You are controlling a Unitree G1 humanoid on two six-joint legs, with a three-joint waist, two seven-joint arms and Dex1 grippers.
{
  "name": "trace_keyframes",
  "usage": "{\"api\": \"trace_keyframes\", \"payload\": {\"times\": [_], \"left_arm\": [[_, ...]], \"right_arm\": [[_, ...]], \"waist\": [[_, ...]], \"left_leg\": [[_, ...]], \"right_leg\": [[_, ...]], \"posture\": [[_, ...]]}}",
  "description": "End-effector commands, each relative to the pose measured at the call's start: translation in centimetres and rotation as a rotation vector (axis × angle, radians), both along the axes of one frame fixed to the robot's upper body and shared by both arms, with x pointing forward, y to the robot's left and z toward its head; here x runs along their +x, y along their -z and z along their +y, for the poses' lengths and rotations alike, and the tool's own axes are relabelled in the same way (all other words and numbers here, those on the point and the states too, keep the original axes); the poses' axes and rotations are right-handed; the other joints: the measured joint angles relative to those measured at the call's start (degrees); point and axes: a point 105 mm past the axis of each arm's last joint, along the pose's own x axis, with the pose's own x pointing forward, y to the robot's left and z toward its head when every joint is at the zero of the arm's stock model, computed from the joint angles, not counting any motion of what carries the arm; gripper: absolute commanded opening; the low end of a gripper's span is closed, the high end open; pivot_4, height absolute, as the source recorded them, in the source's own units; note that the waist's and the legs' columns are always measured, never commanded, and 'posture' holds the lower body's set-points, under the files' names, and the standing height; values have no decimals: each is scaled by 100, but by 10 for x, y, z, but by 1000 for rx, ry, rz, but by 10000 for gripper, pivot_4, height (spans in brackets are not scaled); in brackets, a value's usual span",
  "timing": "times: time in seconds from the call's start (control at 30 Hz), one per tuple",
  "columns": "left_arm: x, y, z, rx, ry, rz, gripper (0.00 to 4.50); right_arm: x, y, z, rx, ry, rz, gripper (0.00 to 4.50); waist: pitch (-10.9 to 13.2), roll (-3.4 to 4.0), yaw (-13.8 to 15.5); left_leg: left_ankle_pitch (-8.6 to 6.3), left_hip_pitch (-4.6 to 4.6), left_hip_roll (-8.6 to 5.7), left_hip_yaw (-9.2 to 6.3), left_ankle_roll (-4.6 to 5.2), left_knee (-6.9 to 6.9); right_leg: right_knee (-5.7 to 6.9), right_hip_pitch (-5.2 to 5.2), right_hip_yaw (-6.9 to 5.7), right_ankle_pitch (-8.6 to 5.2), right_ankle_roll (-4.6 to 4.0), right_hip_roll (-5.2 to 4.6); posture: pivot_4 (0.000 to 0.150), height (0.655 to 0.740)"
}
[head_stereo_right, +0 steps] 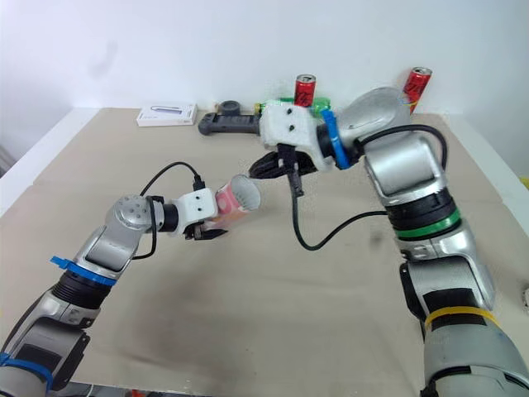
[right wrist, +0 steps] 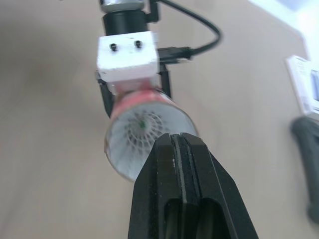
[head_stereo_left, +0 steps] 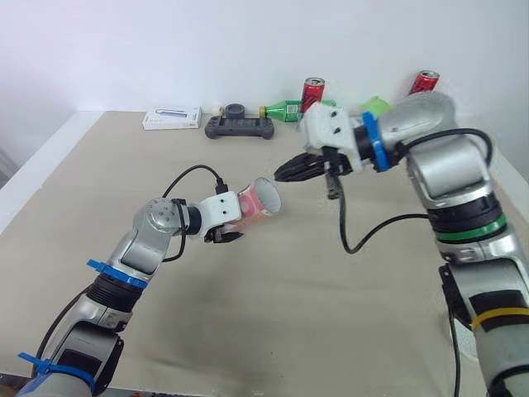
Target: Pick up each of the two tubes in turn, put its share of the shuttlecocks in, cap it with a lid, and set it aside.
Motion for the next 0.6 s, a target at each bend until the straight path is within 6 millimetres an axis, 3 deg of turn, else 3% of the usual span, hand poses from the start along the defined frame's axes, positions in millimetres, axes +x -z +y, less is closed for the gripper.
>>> {"api": "trace_keyframes", "payload": {"times": [0.03, 0.2, 0.27, 0.4, 0.43, 0.5, 0.6], "left_arm": [[-4, -6, -15, -120, 43, 15, 29251], [-8, -40, -32, -405, 57, -27, 29251], [-13, -50, -38, -510, 70, -28, 29251], [-20, -57, -50, -667, 70, -45, 29251], [-22, -55, -52, -692, 66, -40, 29251], [-28, -34, -59, -710, 48, 8, 29251], [-34, -16, -61, -726, 20, 20, 29251]], "right_arm": [[-13, -6, -35, 39, 60, 11, 323], [-42, 21, -88, -3, 174, 170, 323], [-53, 32, -106, -50, 225, 223, 6493], [-71, 48, -135, -142, 305, 310, 18185], [-75, 51, -140, -163, 320, 325, 24130], [-83, 67, -162, -266, 379, 360, 33428], [-93, 81, -182, -351, 420, 402, 42034]], "waist": [[6, -9, 33], [27, -29, 145], [34, -32, 138], [40, -35, 121], [41, -37, 117], [41, -39, 133], [42, -40, 137]], "left_leg": [[0, -8, -5, 1, 0, 2], [-7, -39, -12, -2, -1, 14], [-8, -94, -10, -3, 0, 28], [-11, -84, 4, 20, 5, 27], [-11, -78, 13, 31, 5, 27], [-3, -76, 24, 42, -8, 28], [-2, -60, 27, 39, -10, 29]], "right_leg": [[-3, 1, -8, -3, 4, -4], [-10, -16, -17, -9, 17, -17], [0, -75, 4, 1, 27, -16], [2, -80, 21, 6, 25, -3], [2, -76, 21, 9, 29, 9], [2, -76, 19, 20, 35, 30], [2, -59, 15, 18, 31, 39]], "posture": [[1500, 7400], [1500, 7400], [1500, 7400], [1500, 7400], [1500, 7400], [1500, 7400], [1500, 7400]]}}
